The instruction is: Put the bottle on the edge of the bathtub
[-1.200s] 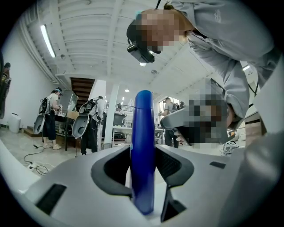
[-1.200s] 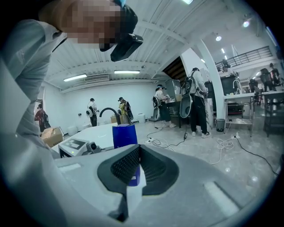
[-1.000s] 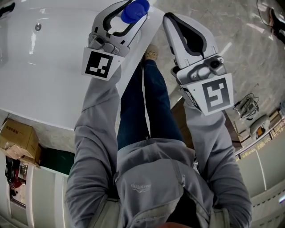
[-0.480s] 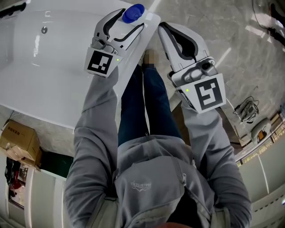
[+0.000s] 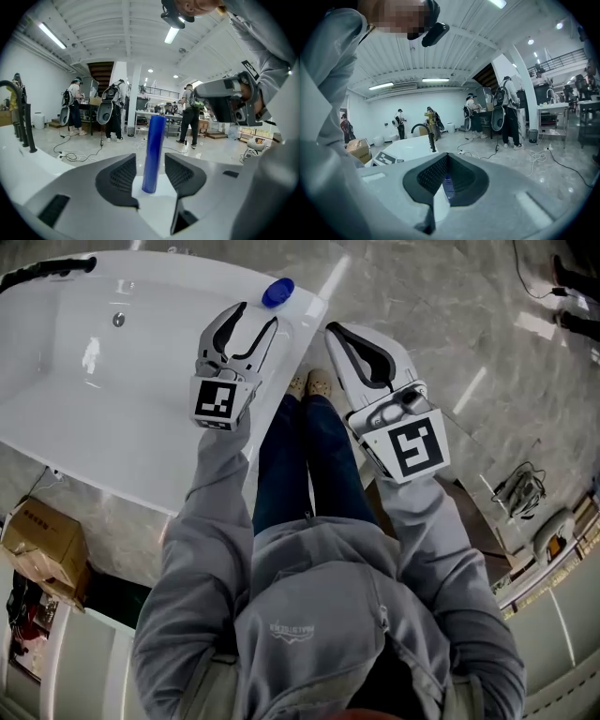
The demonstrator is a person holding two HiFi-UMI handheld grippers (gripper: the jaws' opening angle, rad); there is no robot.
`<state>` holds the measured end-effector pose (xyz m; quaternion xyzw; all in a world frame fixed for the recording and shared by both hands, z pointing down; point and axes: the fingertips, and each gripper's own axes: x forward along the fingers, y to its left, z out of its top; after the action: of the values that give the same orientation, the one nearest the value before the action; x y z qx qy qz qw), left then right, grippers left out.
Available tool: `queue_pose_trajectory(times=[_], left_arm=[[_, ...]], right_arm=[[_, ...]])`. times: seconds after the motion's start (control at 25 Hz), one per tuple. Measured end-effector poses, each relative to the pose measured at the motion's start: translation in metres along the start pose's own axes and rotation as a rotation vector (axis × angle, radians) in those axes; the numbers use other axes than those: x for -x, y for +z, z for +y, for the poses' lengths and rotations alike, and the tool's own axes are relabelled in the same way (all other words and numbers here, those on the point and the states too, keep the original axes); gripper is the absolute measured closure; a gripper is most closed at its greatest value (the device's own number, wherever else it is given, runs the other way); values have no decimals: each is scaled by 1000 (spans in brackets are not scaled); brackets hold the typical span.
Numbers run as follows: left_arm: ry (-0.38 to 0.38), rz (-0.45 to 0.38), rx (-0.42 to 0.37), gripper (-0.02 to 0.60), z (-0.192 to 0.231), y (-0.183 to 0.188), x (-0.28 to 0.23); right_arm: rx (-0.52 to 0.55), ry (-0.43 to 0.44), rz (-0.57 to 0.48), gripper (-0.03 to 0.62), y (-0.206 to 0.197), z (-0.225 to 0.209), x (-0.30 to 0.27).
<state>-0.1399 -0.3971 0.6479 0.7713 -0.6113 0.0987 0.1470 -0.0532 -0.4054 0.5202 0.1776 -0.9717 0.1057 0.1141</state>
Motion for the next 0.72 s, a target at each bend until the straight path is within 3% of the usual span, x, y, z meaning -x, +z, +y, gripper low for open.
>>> queue_pose_trajectory(times=[0.08, 0.12, 0.4, 0.72], left_arm=[[16, -17, 0, 499, -5, 20, 16], [17, -25, 4, 520, -9, 29, 21], [27, -50, 21, 572, -36, 108, 52], [25, -126, 19, 575, -67, 202, 87]], right_arm=[[1, -7, -2, 591, 11, 6, 6], [2, -12, -3, 591, 16, 6, 9], [3, -55, -45, 591, 59, 4, 33], [52, -135, -84, 591, 117, 5, 68]])
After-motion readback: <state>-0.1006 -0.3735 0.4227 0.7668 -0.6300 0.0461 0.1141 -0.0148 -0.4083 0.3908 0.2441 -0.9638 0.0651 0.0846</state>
